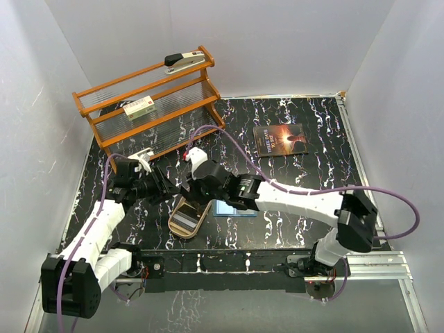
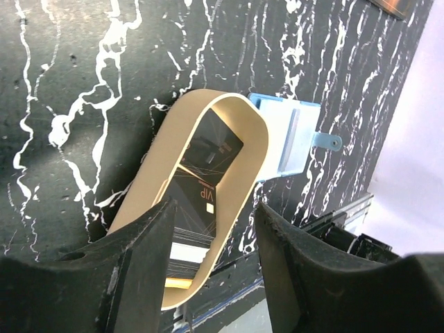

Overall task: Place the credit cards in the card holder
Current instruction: Pick up the credit card from the storage box, then insert the credit card into the card holder.

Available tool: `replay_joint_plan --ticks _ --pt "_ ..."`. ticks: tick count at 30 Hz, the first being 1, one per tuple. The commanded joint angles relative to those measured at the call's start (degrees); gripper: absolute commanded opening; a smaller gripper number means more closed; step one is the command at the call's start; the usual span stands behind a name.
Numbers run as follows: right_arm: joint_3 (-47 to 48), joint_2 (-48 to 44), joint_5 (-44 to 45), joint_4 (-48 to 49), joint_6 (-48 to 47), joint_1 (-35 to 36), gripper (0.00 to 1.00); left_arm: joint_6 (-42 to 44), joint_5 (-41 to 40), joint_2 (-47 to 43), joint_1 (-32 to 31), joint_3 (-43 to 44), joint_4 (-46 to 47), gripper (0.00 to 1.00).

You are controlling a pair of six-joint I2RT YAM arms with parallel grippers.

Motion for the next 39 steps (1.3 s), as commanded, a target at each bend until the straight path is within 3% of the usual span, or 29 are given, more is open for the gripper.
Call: replay_joint_plan --ticks 1,5,11,20,29,39 --pt "-2.9 -5.0 3.8 -1.7 3.2 -2.9 0.00 1.4 5.1 0.7 -1.4 2.9 2.2 0.47" --pt "-7.5 -9.3 1.8 -1.2 5.3 -7.5 0.00 1.3 3.7 3.4 -6.1 4.6 3.7 0.45" --pt "-15.1 -15.3 -3.5 1.0 7.7 -15.4 0.00 0.7 -3.3 10.3 -18.8 9.6 5.5 0.41" --pt "-28.8 -21.2 -12.6 9.9 15.1 -25.3 0.00 0.6 -9.3 24.1 -32.5 16.0 8.6 0.31" --pt "-38.2 -22.9 -16.7 18.4 20.2 -29.9 0.00 0.6 -13.9 32.4 -36.2 16.5 11.1 0.23" --pt "-41.3 -22.2 -17.8 22.1 21.6 -31.6 0.00 0.8 -20.4 35.5 -36.2 15.1 9.5 0.19"
